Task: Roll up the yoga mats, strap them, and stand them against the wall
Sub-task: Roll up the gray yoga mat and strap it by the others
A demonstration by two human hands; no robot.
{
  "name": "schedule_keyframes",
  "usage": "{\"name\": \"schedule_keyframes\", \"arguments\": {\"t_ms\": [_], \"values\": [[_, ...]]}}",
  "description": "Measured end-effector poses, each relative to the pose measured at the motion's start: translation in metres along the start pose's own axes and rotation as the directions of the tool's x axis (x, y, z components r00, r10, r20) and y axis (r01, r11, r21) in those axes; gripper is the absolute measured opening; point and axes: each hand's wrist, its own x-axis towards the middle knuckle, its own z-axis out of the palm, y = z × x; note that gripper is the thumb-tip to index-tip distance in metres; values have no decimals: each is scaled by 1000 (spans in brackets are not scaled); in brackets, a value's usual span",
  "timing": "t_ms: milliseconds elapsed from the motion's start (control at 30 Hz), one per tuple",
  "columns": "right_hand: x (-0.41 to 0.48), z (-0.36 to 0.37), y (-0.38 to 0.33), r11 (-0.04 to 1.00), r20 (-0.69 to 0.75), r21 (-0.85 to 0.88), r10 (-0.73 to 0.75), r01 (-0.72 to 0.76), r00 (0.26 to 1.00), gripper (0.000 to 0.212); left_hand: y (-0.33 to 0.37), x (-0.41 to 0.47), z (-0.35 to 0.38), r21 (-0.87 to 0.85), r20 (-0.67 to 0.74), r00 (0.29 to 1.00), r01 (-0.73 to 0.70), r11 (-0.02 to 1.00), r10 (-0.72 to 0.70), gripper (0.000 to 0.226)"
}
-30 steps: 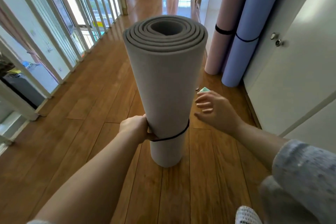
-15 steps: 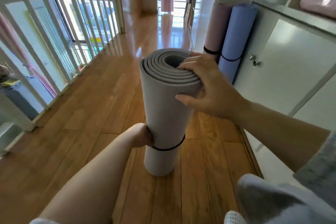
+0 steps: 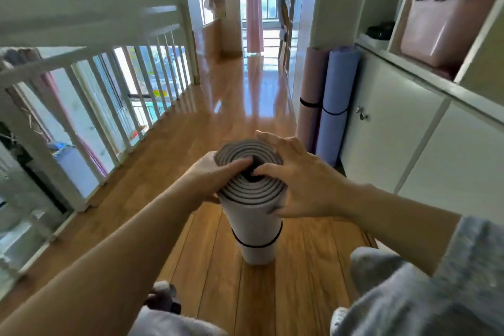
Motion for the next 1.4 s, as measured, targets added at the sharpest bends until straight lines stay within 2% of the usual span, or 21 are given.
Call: {"name": "schedule_keyframes", "arguments": {"t_ms": [100,167,233,400,500,567,633,667,733,900,1067,1167,1300,1400], "values": [[-15,-5,9,998,211,6,53,-56,976,87,-3,-11,19,76,8,1000,9,997,-10,53],[-19,-10,12,996,273,53,60,-77,960,90,1,-16,29,118,-41,998,-39,992,44,47],[-21,-18,16,994,264,69,62,-83,963,86,12,-14,35,144,-89,987,-122,982,136,42],[-13,-58,57,988,115,50,141,-147,983,73,70,20,41,217,-119,913,-360,907,391,45],[0,-73,99,982,23,-10,190,-190,981,72,108,58,50,191,-116,883,-430,882,455,53],[13,-73,135,974,-50,-36,221,-223,974,69,128,91,58,114,-103,912,-386,915,397,61],[28,-64,176,968,-129,-38,242,-248,962,65,142,127,71,-28,-10,978,-210,977,209,64],[36,-56,198,965,-154,-37,250,-258,956,64,146,148,78,-97,45,991,-122,988,127,62],[53,-38,240,962,-169,-42,261,-271,951,63,150,197,93,-172,72,994,-65,983,78,52],[94,9,343,941,-196,-21,328,-338,924,63,156,329,125,-190,-3,984,-176,966,178,48],[135,52,429,905,-103,-31,420,-425,902,63,151,445,147,-151,0,977,-211,966,213,45],[151,73,465,883,-64,-35,465,-468,883,66,153,495,157,-138,27,980,-193,971,198,42],[176,75,514,868,-46,-22,494,-495,868,70,172,547,163,-169,-4,977,-209,963,211,42],[195,69,548,854,-41,-64,514,-516,857,69,192,581,170,-168,-56,964,-265,950,259,53]]}}
